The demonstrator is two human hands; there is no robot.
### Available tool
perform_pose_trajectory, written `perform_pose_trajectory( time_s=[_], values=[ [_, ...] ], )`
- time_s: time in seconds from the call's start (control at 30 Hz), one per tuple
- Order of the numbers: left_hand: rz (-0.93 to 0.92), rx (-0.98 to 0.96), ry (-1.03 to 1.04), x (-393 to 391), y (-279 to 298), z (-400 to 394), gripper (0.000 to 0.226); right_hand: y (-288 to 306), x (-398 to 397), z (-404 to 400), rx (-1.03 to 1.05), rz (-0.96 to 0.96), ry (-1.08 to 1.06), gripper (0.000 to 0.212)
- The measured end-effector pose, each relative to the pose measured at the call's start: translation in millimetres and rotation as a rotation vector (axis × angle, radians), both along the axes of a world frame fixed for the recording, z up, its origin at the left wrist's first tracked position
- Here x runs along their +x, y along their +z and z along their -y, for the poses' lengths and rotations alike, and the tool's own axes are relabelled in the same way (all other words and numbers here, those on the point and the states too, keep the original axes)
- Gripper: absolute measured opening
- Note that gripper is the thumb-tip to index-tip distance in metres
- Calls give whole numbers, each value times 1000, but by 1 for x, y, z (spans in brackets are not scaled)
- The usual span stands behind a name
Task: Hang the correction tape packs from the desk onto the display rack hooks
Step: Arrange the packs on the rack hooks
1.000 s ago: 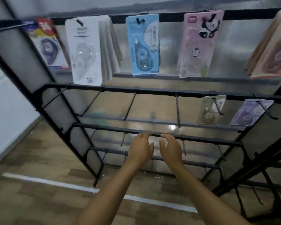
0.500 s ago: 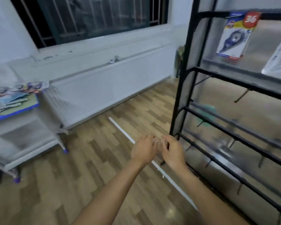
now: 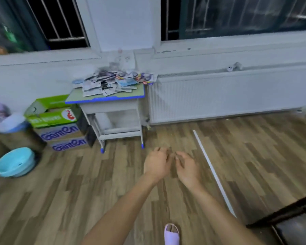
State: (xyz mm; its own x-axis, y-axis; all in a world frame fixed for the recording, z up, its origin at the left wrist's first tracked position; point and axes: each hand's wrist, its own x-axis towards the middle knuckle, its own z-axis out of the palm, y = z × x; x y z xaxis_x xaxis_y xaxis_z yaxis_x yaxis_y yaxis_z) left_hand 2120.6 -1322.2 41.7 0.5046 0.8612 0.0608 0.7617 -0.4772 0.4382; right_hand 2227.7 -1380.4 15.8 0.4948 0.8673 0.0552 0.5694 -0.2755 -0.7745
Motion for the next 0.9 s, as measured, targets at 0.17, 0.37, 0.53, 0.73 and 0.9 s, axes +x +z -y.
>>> perform_pose_trajectory(
  time_s=[0.17,0.37,0.53,0.73,0.9],
  values=[
    [49,-7,153,-3,6,-105,30,-1,0,-123,9,-23,94,30],
    [89,8,257,3,19,-224,34,16,10,-254,71,-9,205,25],
    [98,10,319,1,17,-307,35,16,12,-343,54,38,238,27],
    [85,4,326,-6,7,-430,41,9,5,-460,28,13,281,31],
    [66,-7,320,-15,11,-540,44,13,-1,-560,-7,-33,264,31]
  ],
)
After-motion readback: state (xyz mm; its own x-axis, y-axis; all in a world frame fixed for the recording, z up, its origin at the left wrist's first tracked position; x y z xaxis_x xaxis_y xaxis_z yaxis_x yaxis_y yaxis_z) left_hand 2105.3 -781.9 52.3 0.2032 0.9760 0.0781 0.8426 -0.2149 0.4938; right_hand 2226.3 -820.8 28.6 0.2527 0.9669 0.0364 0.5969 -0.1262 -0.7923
